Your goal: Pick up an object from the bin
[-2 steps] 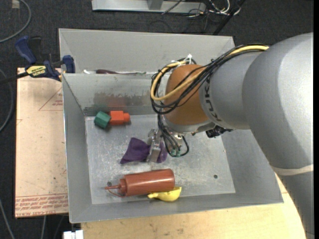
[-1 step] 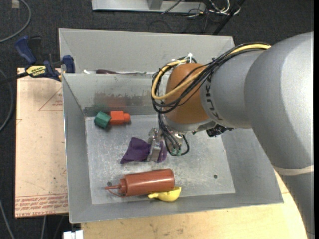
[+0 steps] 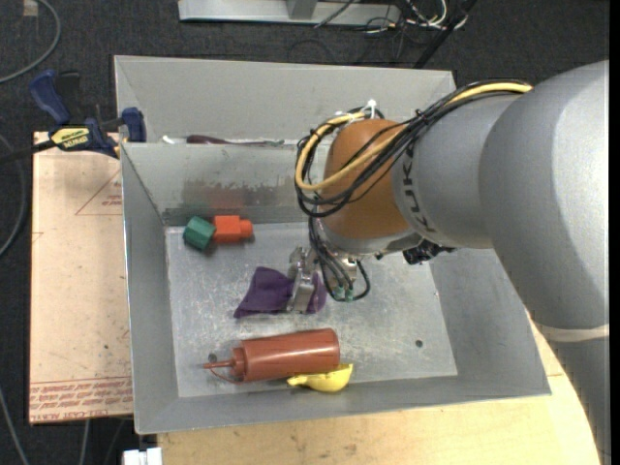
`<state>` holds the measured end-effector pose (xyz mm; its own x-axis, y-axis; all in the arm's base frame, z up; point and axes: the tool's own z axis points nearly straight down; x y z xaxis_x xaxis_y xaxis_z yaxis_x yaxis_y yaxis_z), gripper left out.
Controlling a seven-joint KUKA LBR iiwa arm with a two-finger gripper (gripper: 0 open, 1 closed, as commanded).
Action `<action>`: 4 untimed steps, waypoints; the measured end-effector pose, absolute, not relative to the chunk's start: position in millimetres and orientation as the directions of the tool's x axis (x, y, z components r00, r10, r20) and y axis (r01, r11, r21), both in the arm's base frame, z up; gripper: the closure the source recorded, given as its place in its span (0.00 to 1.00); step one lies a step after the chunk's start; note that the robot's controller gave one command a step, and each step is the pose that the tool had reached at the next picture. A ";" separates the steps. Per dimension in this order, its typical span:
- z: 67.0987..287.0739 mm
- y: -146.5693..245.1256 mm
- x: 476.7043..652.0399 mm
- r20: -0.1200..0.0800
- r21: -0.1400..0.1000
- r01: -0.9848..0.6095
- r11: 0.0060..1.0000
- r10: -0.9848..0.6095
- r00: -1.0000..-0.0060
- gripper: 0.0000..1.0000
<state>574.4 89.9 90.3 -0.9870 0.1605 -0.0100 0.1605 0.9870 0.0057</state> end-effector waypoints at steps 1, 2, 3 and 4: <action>94.9 89.9 575.0 -0.012 0.006 0.160 0.987 0.160 -0.987 1.00; 97.5 89.9 574.8 -0.011 0.006 0.160 0.987 0.160 -0.987 1.00; 103.9 89.9 574.2 -0.009 0.006 0.160 0.987 0.160 -0.987 1.00; 112.1 89.9 574.5 -0.010 0.006 0.159 0.987 0.160 -0.987 1.00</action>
Offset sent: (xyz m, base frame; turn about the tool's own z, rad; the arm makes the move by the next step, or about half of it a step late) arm -0.0002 -0.0002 0.0196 0.0000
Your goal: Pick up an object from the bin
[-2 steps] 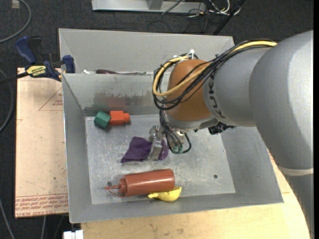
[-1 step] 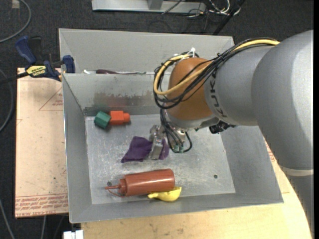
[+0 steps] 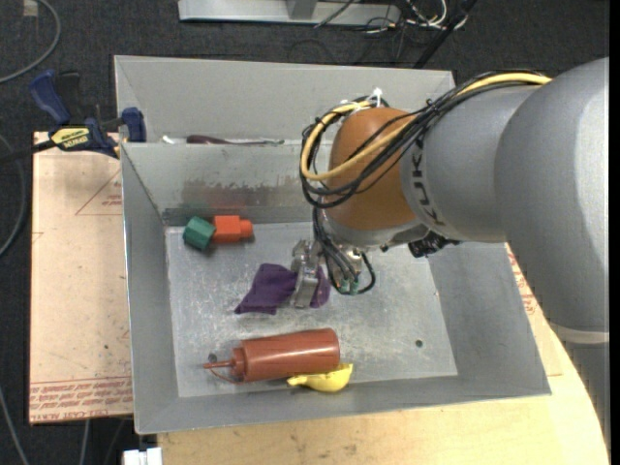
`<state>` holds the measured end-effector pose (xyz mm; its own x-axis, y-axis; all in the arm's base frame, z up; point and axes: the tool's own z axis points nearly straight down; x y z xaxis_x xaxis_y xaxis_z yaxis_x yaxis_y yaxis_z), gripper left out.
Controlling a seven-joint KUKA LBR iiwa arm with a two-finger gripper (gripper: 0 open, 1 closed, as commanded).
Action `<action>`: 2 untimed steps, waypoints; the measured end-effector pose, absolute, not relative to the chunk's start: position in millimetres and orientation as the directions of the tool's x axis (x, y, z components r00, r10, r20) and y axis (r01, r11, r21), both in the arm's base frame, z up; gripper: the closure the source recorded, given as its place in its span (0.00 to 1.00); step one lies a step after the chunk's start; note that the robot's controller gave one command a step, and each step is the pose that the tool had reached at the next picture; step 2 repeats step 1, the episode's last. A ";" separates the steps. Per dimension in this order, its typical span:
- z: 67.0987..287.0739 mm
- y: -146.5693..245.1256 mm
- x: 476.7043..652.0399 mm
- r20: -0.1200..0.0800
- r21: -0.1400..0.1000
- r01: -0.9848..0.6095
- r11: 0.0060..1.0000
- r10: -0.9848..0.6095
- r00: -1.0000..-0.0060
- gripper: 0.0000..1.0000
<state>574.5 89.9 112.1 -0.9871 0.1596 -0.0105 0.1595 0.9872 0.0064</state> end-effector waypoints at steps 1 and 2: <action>118.3 90.0 575.0 -0.012 0.007 0.159 0.987 0.159 -0.987 1.00; 118.3 90.0 575.0 -0.012 0.007 0.159 0.987 0.159 -0.987 1.00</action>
Offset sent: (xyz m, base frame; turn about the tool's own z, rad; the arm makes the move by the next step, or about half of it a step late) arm 0.0001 0.0001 0.0212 0.0000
